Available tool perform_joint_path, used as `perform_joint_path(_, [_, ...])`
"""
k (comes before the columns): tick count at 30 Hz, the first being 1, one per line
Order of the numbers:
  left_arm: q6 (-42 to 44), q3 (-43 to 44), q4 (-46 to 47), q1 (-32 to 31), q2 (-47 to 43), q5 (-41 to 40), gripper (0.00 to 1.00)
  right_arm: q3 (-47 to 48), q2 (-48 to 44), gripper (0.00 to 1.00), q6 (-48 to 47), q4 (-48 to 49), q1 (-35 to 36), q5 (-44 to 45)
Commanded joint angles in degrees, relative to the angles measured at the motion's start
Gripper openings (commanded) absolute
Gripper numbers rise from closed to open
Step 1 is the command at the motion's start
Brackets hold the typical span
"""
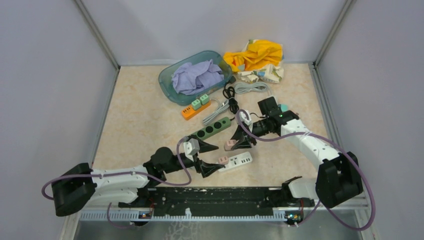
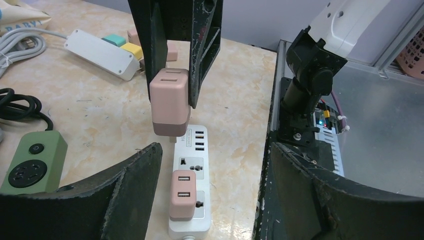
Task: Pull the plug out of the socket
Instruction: Place the plug at the center of the board.
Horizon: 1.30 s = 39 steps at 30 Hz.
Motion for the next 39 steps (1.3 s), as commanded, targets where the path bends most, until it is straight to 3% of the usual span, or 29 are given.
perform_joint_path(1, [0.77, -1.15, 3.76, 0.34, 0.18, 1.51, 0.84, 0.6, -0.81, 0.0, 2.5, 3.72, -0.38, -5.11])
perform_joint_path(8, [1.4, -1.61, 4.15, 0.56, -0.38, 1.29, 0.8, 0.15, -0.02, 0.0, 7.09, 6.65, -0.35, -6.29])
perform_joint_path(24, [0.9, 2.89, 3.49, 2.52, 3.86, -0.82, 0.82, -0.95, -0.05, 0.0, 10.28, 9.53, 1.11, -6.65])
perform_joint_path(39, [-3.61, 4.76, 10.04, 7.97, 10.21, 7.76, 0.72, -1.0, 0.31, 0.0, 9.64, 9.2, 2.37, -6.17])
